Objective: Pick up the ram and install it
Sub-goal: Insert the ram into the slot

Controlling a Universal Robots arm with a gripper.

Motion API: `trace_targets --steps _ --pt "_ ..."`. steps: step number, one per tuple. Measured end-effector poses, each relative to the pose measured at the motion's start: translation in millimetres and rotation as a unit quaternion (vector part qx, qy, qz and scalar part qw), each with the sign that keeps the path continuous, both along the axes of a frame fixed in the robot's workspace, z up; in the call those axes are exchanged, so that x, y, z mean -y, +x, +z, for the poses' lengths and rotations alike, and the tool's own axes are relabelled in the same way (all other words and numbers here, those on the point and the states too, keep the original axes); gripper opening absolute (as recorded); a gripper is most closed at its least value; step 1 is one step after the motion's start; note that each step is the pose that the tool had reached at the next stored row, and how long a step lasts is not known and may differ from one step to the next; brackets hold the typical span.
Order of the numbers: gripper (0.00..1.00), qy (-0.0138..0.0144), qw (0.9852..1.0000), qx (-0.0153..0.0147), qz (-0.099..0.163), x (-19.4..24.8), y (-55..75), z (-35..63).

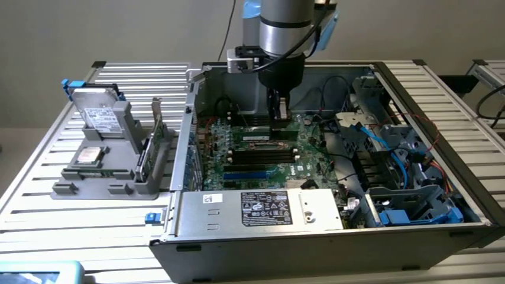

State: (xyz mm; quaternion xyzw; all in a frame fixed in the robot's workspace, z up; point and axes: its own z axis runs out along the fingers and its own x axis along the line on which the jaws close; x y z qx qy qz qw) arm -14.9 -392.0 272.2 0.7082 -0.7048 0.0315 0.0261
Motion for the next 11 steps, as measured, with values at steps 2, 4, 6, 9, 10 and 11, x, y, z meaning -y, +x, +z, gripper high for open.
trace_targets --steps 2,4,6,9,10,11 --pt "0.13 0.0001 1.0000 -0.0003 0.000 0.0 0.2 -2.2" --pt "0.13 0.0000 1.0000 -0.0013 0.000 0.3 0.6 -3.6" --pt "0.13 0.0000 1.0000 -0.0025 0.000 0.9 0.7 -5.1" --pt "0.13 0.0001 1.0000 -0.0039 0.000 2.6 1.0 -6.6" --pt "0.13 0.0001 1.0000 -0.0040 0.000 2.7 1.2 -7.2" --pt "0.13 0.0000 1.0000 -0.0040 0.000 2.7 1.2 -7.9"
